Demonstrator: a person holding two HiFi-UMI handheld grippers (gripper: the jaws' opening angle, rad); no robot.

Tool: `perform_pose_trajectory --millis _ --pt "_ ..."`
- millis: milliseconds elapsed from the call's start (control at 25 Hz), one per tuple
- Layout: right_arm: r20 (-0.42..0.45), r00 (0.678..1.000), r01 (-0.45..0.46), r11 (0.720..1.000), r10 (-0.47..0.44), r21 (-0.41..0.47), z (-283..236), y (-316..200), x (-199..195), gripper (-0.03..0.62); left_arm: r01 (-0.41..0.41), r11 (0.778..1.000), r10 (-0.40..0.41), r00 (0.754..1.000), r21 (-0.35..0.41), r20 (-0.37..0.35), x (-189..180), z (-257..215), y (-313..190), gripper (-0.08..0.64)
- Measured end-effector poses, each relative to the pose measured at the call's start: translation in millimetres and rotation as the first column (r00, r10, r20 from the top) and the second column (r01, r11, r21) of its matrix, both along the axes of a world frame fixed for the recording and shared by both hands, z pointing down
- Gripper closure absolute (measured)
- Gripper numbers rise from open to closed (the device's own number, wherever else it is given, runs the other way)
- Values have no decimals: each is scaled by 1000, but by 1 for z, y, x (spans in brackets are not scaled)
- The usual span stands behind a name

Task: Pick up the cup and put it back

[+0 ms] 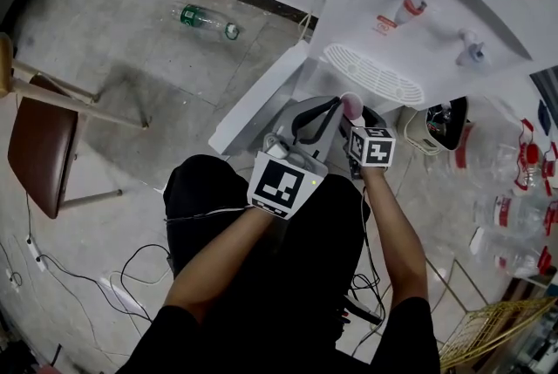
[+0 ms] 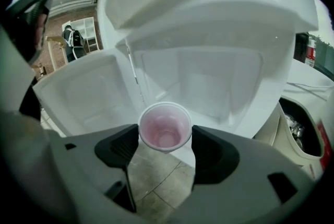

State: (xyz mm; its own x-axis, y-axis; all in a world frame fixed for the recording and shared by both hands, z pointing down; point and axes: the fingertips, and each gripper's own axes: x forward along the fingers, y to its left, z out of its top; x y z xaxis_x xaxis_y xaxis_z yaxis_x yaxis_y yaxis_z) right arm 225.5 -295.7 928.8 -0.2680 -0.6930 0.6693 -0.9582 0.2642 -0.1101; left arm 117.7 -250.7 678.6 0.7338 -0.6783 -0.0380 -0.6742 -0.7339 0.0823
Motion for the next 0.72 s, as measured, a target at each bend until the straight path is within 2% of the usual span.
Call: perform_pose_trajectory --millis 240,400,720 --pt "21 994 111 994 -111 2 -53 41 -11 285 14 1000 -14 1000 6 -1 6 -7 2 552" --pt "1 983 184 983 -184 -3 -83 65 -12 285 16 1000 -16 1000 17 11 13 -9 4 552" --pt "37 957 289 957 -289 -14 -150 95 -15 285 1 1000 -2 1000 27 26 21 -11 8 552"
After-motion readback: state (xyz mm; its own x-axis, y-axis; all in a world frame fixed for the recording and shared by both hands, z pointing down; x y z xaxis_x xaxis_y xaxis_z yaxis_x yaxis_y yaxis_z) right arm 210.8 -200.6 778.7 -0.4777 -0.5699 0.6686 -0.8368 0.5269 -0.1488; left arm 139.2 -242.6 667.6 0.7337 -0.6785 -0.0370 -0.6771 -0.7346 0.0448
